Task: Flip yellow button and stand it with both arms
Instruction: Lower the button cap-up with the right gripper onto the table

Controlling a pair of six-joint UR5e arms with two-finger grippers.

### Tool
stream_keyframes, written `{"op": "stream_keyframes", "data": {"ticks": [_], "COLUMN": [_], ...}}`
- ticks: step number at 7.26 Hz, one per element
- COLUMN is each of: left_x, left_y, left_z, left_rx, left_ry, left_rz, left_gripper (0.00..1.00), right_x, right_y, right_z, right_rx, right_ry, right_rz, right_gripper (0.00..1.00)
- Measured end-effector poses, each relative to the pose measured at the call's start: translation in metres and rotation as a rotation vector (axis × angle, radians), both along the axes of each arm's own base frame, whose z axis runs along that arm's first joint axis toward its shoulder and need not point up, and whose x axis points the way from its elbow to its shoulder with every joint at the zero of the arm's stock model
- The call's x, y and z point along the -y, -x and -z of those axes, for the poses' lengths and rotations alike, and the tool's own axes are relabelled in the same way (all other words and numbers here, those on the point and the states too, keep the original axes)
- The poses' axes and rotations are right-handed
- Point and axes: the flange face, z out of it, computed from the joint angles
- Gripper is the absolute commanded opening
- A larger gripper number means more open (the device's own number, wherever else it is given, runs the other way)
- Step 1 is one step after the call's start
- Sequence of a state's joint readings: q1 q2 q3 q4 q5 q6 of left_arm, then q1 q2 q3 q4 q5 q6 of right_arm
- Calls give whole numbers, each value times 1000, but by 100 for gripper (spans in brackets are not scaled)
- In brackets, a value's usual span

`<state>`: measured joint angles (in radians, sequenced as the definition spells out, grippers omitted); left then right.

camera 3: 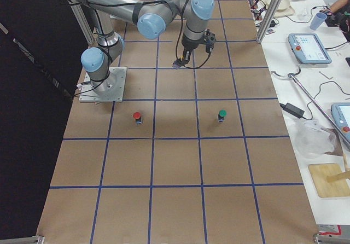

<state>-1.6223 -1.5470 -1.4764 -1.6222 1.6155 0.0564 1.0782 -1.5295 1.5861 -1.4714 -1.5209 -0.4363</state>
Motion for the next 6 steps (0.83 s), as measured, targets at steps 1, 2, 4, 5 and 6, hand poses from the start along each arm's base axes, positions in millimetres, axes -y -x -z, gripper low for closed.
{"op": "stream_keyframes", "data": {"ticks": [1,2,4,5,6], "left_x": [1,-1,-3,-3,-3], "left_y": [1,3,1,-1,-1], "left_z": [1,4,12,12,12], "left_rx": [-6,-11,-15,-16,-16], "left_ry": [-9,-21,-37,-38,-36], "left_rz": [13,22,30,36,40], "left_gripper": [100,100,100,100,100], "right_x": [1,1,-8,-18,-26], "right_y": [8,17,50,68,82], "right_z": [8,15,37,53,67], "right_rx": [-31,-50,-54,-46,-36], "right_ry": [46,89,153,178,203], "right_rz": [-106,-225,-460,-573,-667], "right_gripper": [7,6,6,6,6]}}
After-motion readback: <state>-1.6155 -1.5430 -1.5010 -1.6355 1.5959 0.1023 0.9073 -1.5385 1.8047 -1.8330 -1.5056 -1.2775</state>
